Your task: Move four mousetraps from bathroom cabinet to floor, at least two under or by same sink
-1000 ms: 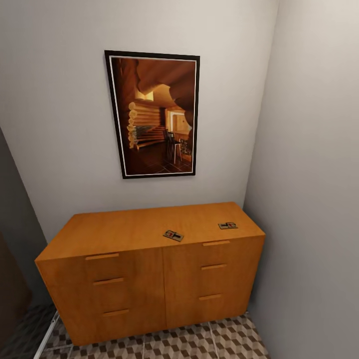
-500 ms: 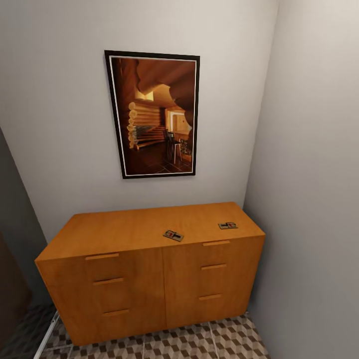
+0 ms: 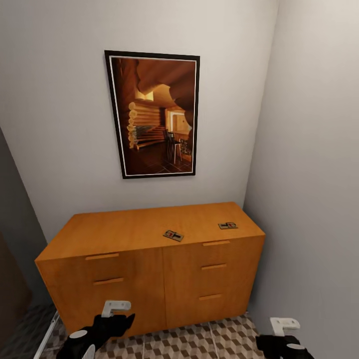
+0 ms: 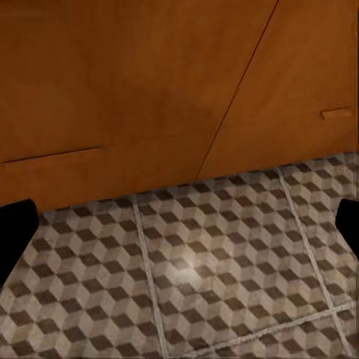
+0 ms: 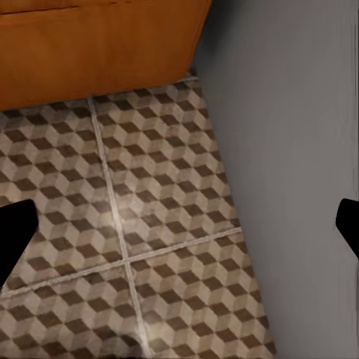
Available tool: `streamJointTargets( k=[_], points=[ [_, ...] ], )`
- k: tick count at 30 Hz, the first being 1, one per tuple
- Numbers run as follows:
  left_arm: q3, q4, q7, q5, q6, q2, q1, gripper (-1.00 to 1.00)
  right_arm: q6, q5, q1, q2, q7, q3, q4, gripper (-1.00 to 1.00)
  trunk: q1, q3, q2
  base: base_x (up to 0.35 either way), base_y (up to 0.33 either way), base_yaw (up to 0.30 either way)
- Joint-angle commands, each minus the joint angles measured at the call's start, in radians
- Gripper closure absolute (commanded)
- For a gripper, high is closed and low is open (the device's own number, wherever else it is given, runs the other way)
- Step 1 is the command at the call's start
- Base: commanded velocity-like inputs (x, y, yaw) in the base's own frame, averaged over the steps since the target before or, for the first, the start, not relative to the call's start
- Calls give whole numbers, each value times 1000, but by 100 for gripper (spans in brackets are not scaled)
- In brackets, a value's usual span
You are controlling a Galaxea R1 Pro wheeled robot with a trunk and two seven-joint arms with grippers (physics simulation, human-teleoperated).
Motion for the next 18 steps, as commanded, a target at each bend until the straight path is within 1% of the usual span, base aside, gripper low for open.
streamJointTargets(
  k=[1, 2, 7, 11, 13, 14, 18],
  points=[
    [-2, -13, 6, 9, 10, 0, -5, -100, 10, 2, -2, 0, -2, -2, -11, -100, 0, -1, -1, 0, 0, 0],
    [-2, -34, 6, 9, 23, 0, -15, -100, 16, 2, -6, 0, -2, -6, -28, -100, 0, -1, -1, 0, 0, 0],
    [-1, -84, 6, 10, 57, -3, -47, -100, 26, 3, -25, 0, -2, -10, -65, -100, 0, -1, -1, 0, 0, 0],
    [-1, -120, 6, 13, 96, -7, -88, -100, 55, 3, -58, 0, -2, -12, -96, -100, 0, -1, -1, 0, 0, 0],
    [-1, -132, 6, 14, 110, -9, -108, -100, 77, 3, -78, 0, -2, -13, -110, -100, 0, -1, -1, 0, 0, 0],
    [-1, -144, 5, 15, 123, -12, -130, -100, 105, 3, -102, 0, -2, -14, -126, -100, 0, -1, -1, 0, 0, 0],
    [-1, -175, 4, 17, 160, -21, -177, -100, 173, 2, -154, 1, -2, -15, -163, -100, 0, -1, -1, 0, 0, 0]
  ],
)
